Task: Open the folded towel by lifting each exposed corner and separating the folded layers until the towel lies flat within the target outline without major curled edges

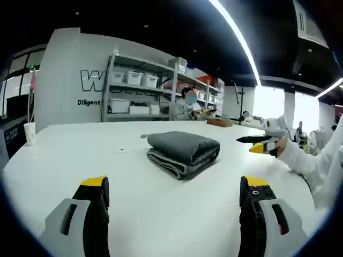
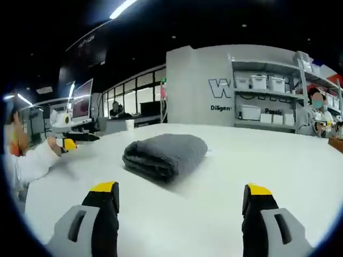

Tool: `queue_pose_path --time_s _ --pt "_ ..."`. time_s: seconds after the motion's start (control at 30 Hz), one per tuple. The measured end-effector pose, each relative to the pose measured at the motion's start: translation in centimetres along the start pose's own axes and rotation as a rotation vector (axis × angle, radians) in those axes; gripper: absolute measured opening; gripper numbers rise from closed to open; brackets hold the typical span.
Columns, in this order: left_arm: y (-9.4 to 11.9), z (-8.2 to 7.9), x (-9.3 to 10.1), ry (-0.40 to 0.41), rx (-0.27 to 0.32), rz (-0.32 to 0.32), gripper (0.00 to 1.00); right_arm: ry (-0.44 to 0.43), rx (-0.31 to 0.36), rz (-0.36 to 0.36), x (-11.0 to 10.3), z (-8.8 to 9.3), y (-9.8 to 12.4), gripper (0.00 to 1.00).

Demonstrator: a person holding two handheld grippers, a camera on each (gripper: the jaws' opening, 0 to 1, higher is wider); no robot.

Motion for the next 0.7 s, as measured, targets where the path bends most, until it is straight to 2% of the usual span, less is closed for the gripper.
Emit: queue_pose_path --time_s 0.07,0.2,0.3,0.4,0.5,0.7 --pt "-0.2 -1.1 0.8 -0.053 -0.056 0.005 1.00 0.017 -0.010 -0.016 -0.4 -1.0 0.3 0.96" --pt "-0.3 -2.9 1.7 -0.059 -0.094 0.025 1.00 0.025 -0.026 -0.011 0.1 -3.7 1.2 0.96" --pt "0.0 -3.8 2.2 -0.076 -0.132 0.034 1.00 0.010 -0.042 0.000 0.8 -4.9 2.0 0.94" --pt "0.4 -4.5 2.6 -0.055 -0.148 0.045 1.00 0.011 -0.058 -0.001 1.0 -5.6 2.7 0.94" --pt "1.0 -5.1 3.2 -0.016 -0.173 0.068 1.00 0.070 -0.109 0.017 1.5 -6.0 3.6 0.95" --pt "1.8 -5.5 3.8 -0.080 -0.237 0.045 1.00 0.133 -0.167 0.025 1.4 -6.1 4.9 0.96"
Point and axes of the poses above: the point that each gripper's makers call its tool centre point, and the gripper's own axes: y roughly backward along the fingers, x roughly to its right, z roughly out of its underside, the point moved 2 cm from there along y, roughly backward along the fingers, and after that the axes turned 1 degree about -x, right-handed, at the moved point
